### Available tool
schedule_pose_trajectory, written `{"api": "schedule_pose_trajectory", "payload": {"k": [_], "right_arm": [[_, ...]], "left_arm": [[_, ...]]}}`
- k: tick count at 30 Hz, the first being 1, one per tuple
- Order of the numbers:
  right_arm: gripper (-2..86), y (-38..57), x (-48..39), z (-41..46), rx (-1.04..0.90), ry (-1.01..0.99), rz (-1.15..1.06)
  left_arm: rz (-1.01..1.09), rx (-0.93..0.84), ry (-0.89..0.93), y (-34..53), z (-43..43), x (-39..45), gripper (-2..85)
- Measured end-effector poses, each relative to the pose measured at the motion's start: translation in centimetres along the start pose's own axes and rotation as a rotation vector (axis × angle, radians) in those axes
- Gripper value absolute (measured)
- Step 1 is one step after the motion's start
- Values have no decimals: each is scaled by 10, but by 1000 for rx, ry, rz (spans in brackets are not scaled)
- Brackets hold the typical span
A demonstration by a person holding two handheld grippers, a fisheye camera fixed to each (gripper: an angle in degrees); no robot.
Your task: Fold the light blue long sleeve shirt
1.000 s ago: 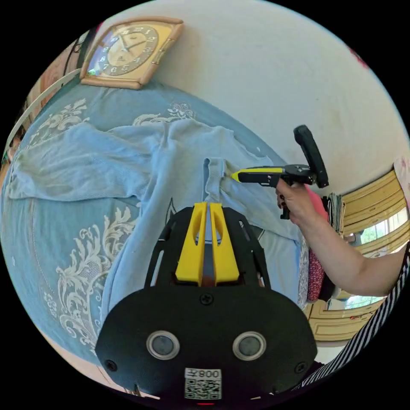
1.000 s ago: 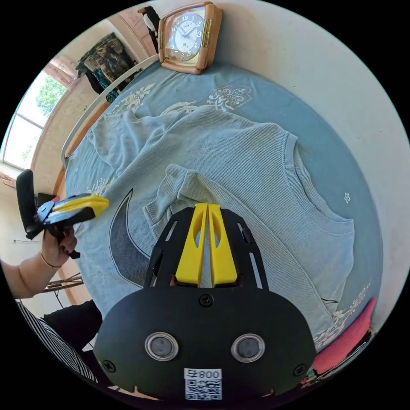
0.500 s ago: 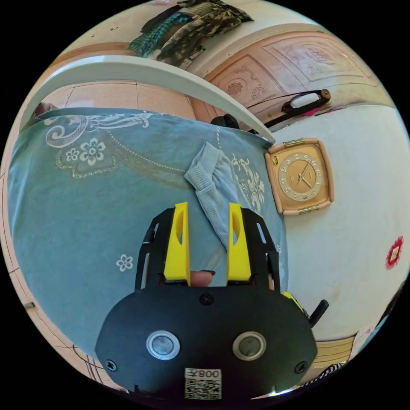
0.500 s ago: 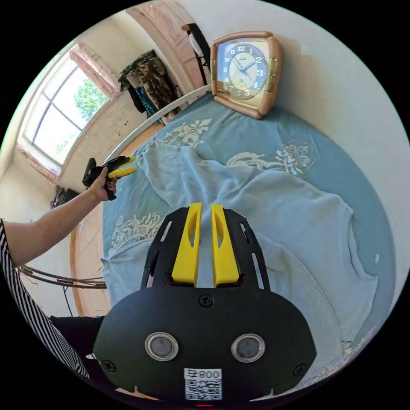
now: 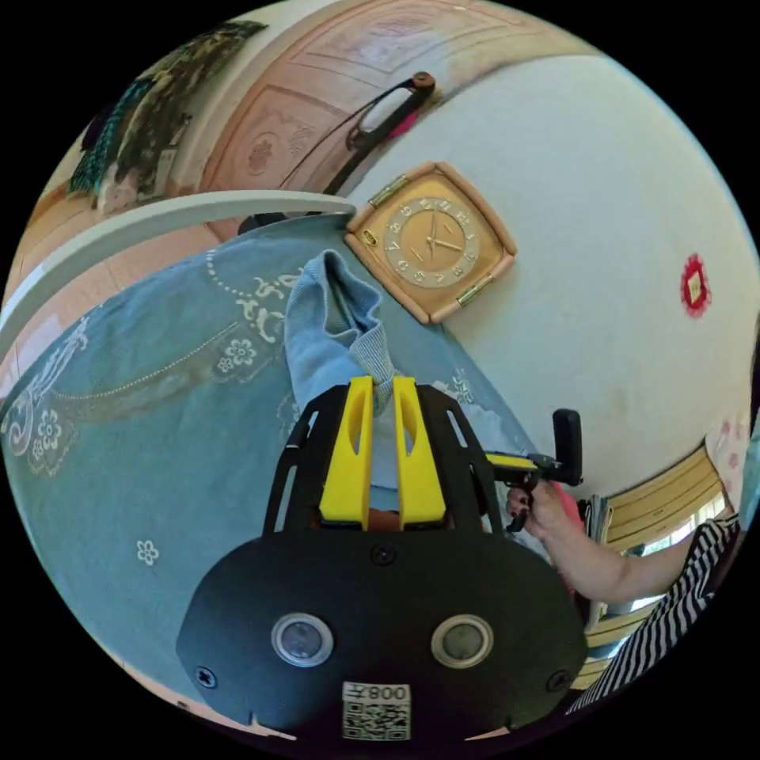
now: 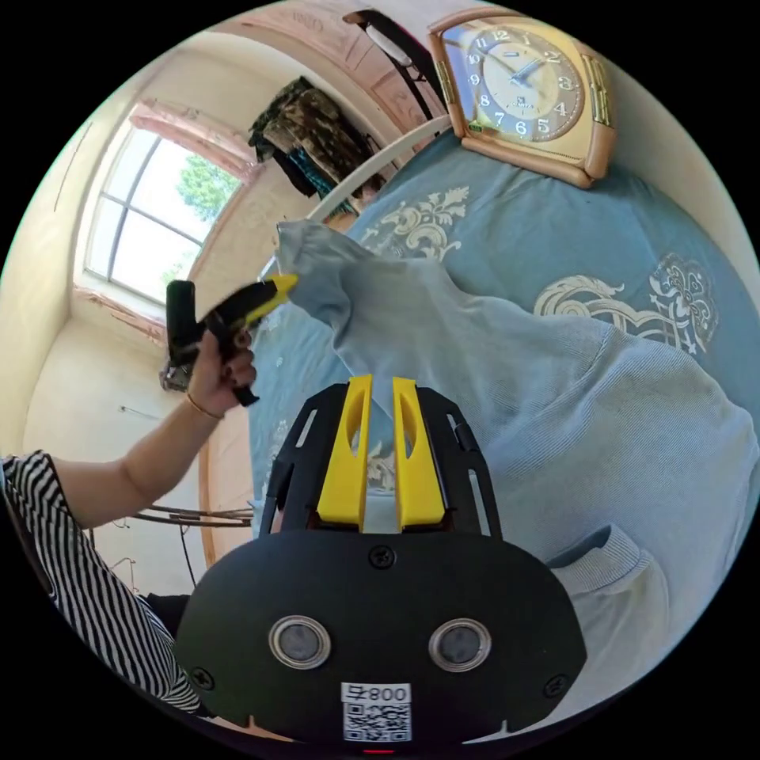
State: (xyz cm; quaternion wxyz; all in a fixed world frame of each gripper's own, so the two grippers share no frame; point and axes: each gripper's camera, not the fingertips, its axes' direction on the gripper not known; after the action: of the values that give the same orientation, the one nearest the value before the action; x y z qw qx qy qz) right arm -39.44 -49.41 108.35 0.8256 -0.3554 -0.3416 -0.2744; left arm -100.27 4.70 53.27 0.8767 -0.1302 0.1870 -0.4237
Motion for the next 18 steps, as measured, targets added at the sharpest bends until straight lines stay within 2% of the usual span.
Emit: {"api": "schedule_pose_trajectory", "payload": {"k": [3,7,13,18], "right_arm": [[79,-9,3,-16,101,-61,6],[110,-15,25,-7,70,-56,71],[119,14,76,-9,144,-290,306],[108,36,99,-19,171,-352,412]], "left_arm": [[156,-103,-81,24,21,41,44],[227,-177,-134,56,40,77,42],[334,-179,-254,96,45,129,38],[473,-200,-347,130,55,180,36]]}}
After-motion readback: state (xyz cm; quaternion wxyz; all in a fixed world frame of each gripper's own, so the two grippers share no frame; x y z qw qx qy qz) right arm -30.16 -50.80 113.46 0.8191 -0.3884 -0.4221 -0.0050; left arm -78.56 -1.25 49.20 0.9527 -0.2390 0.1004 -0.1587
